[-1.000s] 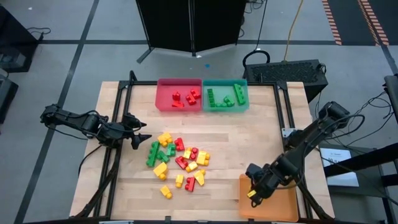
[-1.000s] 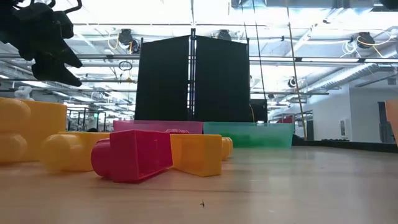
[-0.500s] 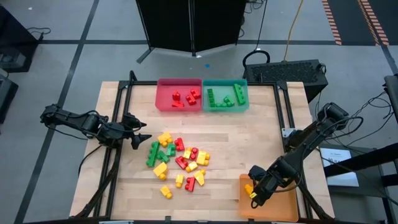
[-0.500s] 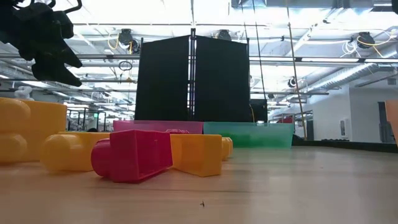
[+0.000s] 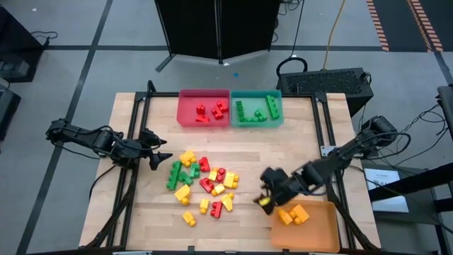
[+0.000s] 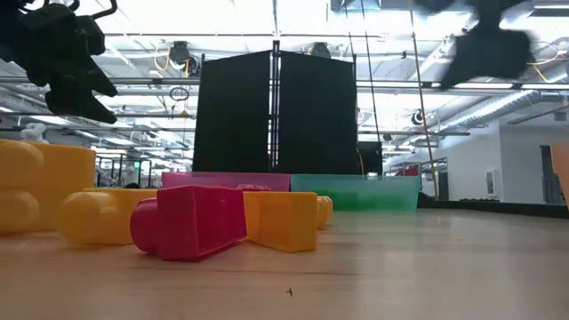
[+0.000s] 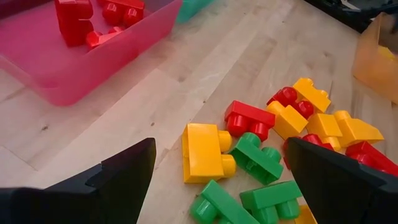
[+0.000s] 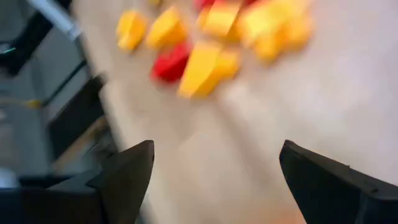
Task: Sort blocks
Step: Move the top right yellow game piece to the right
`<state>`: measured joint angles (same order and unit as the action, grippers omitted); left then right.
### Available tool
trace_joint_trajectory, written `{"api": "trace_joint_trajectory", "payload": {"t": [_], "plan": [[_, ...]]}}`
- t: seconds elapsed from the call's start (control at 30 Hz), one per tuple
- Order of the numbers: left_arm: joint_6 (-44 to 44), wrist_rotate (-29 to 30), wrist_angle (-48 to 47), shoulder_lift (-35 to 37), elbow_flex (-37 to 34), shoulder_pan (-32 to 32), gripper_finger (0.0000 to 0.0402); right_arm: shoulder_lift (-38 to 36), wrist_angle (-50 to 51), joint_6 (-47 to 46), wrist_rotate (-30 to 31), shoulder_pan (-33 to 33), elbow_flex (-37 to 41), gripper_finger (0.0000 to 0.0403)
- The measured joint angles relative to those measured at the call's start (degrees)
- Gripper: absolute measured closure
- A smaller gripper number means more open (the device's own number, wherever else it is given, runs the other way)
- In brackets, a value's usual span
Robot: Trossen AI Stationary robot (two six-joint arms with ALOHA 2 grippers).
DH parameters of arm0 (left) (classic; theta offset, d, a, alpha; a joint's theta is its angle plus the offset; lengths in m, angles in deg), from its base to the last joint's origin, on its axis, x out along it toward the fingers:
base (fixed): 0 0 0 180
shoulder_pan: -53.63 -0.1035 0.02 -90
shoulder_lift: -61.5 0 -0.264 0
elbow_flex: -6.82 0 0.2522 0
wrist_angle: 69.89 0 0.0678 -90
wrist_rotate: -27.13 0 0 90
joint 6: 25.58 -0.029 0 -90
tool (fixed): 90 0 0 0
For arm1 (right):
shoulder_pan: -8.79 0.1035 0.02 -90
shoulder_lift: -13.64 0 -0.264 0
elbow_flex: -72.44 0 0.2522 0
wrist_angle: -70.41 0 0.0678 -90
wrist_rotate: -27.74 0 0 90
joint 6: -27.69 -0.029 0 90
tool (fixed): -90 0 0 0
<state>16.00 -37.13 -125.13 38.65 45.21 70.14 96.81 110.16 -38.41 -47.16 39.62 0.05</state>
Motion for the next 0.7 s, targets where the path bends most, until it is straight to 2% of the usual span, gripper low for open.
{"api": "trace_joint_trajectory", "payload": {"t": [0.13,0.27,0.43,0.57,0.7], "plan": [[0.0,-0.2,0.2,0.0,0.0,0.0,0.004,0.4,-3.2,9.6,4.4,-4.6,0.0,0.0065],[0.0,-0.2,0.2,0.0,0.0,0.0,0.004,0.6,-6.8,17.8,4.2,-8.7,0.0,0.0065],[0.0,-0.2,0.2,0.0,0.0,0.0,0.004,0.6,-13.8,31.8,2.5,-10.6,0.0,0.0065],[0.0,-0.1,0.2,0.0,0.0,0.0,0.004,1.8,-15.1,36.5,2.5,-13.0,0.0,0.0065],[0.0,-0.1,0.2,0.0,0.0,0.0,0.004,5.9,-18.0,39.2,0.0,-14.1,0.0,0.0065]]}}
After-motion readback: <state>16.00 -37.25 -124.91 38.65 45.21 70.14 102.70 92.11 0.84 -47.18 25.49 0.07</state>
